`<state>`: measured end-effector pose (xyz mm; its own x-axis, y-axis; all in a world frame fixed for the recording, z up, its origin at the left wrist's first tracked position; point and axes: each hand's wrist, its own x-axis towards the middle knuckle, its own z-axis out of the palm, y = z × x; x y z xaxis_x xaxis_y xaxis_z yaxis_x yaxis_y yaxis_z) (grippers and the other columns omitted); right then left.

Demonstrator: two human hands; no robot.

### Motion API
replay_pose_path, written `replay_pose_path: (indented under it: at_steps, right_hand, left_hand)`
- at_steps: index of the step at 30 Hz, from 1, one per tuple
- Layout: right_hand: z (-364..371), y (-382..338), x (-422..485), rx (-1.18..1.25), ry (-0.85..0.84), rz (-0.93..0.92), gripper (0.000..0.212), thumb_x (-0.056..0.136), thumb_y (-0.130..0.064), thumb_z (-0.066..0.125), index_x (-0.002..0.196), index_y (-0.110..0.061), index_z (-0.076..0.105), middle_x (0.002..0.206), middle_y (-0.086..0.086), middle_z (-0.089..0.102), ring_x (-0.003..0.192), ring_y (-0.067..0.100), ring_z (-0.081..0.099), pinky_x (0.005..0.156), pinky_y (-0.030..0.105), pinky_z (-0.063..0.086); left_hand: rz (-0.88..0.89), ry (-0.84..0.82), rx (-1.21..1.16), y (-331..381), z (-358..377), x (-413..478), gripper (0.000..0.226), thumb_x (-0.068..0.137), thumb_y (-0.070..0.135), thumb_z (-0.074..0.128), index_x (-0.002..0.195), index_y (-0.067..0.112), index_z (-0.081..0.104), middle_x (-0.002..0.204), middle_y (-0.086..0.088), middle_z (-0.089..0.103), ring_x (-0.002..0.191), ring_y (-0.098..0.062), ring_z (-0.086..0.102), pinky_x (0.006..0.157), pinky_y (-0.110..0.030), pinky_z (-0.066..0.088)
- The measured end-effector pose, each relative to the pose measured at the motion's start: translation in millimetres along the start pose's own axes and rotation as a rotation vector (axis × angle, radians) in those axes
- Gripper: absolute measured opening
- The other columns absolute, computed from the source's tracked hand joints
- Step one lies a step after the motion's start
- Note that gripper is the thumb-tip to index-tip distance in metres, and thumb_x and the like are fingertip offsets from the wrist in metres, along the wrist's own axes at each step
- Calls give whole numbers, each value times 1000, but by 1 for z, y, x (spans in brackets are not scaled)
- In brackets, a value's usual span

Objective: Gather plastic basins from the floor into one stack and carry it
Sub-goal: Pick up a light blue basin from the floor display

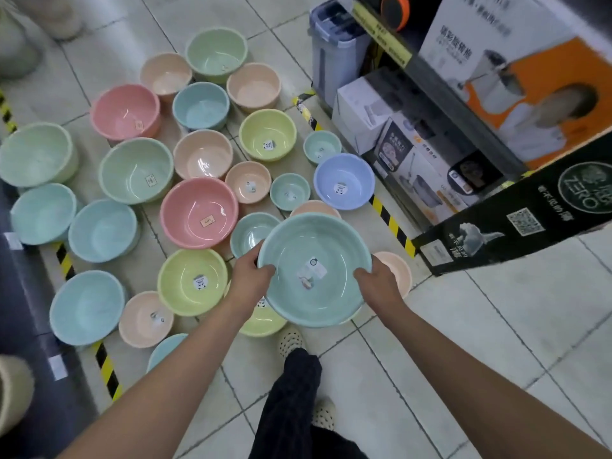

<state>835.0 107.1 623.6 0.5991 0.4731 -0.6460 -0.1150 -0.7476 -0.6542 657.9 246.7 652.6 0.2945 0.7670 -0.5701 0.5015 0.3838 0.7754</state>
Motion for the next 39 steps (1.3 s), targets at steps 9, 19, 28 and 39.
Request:
replay_pose_path:
  at_steps: [9, 19, 28, 39]
  right_hand:
    - [-16, -64, 49, -108, -66, -20, 35, 91, -10, 47, 121, -25, 58, 91, -12, 61, 85, 14, 60, 63, 26, 46]
    - [-24, -134, 140, -274, -240, -104, 42, 91, -11, 45, 130, -23, 57, 107, 3, 66, 94, 21, 63, 61, 24, 46]
    - [-9, -164, 196, -337, -297, -108, 44, 92, -7, 45, 133, -17, 57, 98, -2, 64, 78, 4, 59, 46, 12, 42]
    - [48, -154, 239, -328, -249, -54, 46, 93, -11, 45, 137, -23, 53, 99, -5, 63, 88, 15, 60, 66, 28, 47]
  left_hand:
    - [-112, 36, -84, 33, 10, 52, 52, 81, -11, 49, 106, 33, 62, 91, 7, 68, 82, -16, 65, 76, -38, 55]
    - [-234, 162, -130, 69, 21, 112, 30, 84, -2, 51, 83, 25, 63, 83, -3, 68, 77, -24, 64, 72, -39, 55]
    - [-285, 245, -187, 68, 24, 156, 24, 84, 1, 51, 90, 17, 67, 86, -8, 69, 79, -26, 63, 70, -36, 53]
    - [-300, 199, -176, 30, 6, 225, 24, 86, 1, 51, 78, 20, 64, 80, -6, 65, 71, -22, 58, 60, -29, 47]
